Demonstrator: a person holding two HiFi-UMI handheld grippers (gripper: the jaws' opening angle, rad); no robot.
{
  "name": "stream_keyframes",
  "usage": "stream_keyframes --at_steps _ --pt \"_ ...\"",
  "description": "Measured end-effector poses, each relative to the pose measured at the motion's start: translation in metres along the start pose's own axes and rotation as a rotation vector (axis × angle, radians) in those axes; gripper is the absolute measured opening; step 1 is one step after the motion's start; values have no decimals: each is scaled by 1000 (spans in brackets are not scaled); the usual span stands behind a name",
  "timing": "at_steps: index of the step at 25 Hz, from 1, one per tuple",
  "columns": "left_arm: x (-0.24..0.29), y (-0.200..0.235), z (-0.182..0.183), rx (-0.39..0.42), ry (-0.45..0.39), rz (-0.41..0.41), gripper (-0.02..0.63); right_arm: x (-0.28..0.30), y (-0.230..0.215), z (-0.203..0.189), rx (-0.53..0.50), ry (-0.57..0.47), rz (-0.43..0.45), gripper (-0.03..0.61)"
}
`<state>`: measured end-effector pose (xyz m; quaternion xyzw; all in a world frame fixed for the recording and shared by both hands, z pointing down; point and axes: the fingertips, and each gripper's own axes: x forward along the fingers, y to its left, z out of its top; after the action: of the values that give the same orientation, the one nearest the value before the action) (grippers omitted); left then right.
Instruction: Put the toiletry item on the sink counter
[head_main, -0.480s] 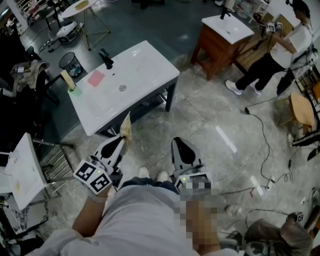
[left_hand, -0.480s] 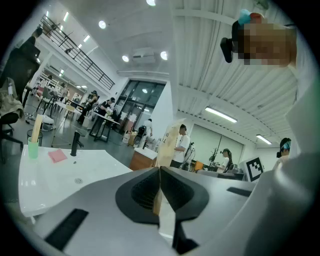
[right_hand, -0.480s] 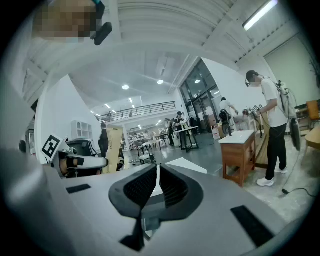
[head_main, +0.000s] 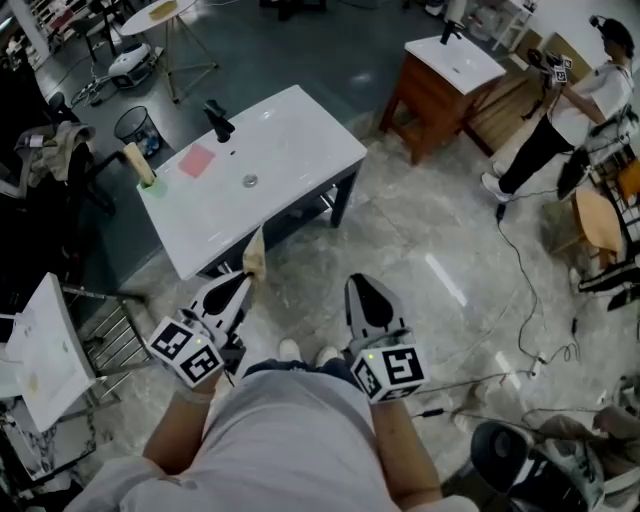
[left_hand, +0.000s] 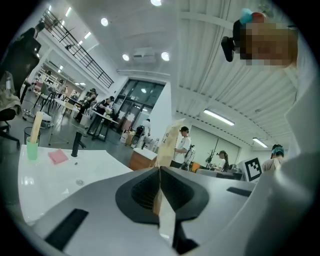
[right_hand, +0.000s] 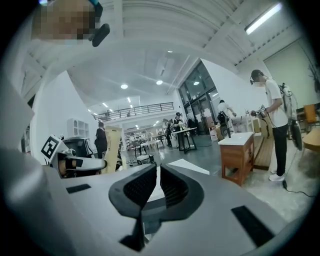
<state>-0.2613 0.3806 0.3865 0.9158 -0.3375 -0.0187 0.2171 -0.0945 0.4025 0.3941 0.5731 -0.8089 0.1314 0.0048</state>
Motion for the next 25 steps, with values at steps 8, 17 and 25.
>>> stream_keyframes --at_steps 8,17,25 --pt "-2 40 -3 -18 -4 -5 21 22 -4 -16 31 8 -79 29" --pt "44 67 19 -11 -20 20 21 77 -37 8 33 -7 -42 29" --pt "120 91 25 -27 -20 80 21 138 -106 19 37 21 13 29"
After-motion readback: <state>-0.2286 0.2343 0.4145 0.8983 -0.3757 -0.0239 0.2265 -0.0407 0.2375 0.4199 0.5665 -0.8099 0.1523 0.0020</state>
